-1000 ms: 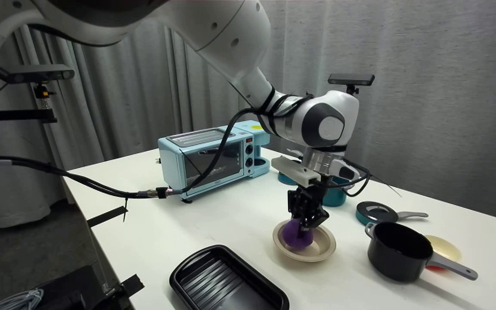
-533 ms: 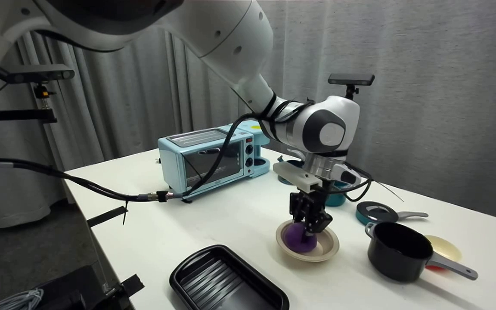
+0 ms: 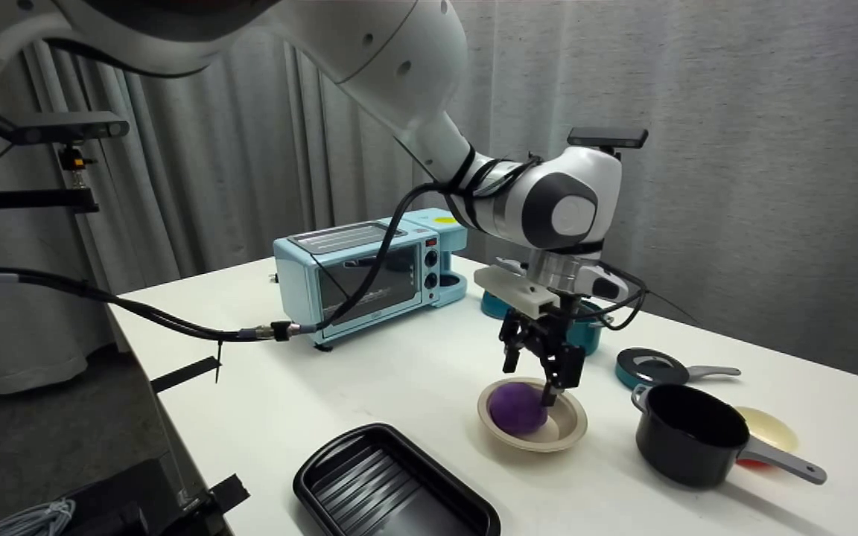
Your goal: Put the purple plushy on the white plate
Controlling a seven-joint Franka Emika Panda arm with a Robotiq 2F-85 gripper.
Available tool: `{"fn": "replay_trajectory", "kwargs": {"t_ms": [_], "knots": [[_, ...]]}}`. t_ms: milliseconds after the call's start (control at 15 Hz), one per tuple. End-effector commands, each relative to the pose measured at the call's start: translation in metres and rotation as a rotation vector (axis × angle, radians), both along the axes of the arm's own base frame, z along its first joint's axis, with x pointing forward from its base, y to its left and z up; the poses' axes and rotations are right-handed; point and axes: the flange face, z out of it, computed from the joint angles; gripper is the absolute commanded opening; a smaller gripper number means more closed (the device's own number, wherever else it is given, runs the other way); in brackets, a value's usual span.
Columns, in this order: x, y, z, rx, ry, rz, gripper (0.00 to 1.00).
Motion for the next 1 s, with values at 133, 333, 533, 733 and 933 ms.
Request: {"fn": "replay_trajectory", "kwargs": {"t_ms": [133, 333, 533, 733, 933], "knots": [[-0.007, 0.008, 0.057, -0.001, -0.078, 0.003, 1.00], [-0.011, 0.009, 0.076, -0.002, -0.103, 0.005, 1.00], [-0.004, 0.005, 0.075, -0.001, -0.095, 0.006, 1.00], [-0.008, 0.005, 0.082, 0.000, -0.100, 0.004, 1.00], [-0.010, 0.005, 0.081, 0.000, -0.097, 0.004, 1.00]]}}
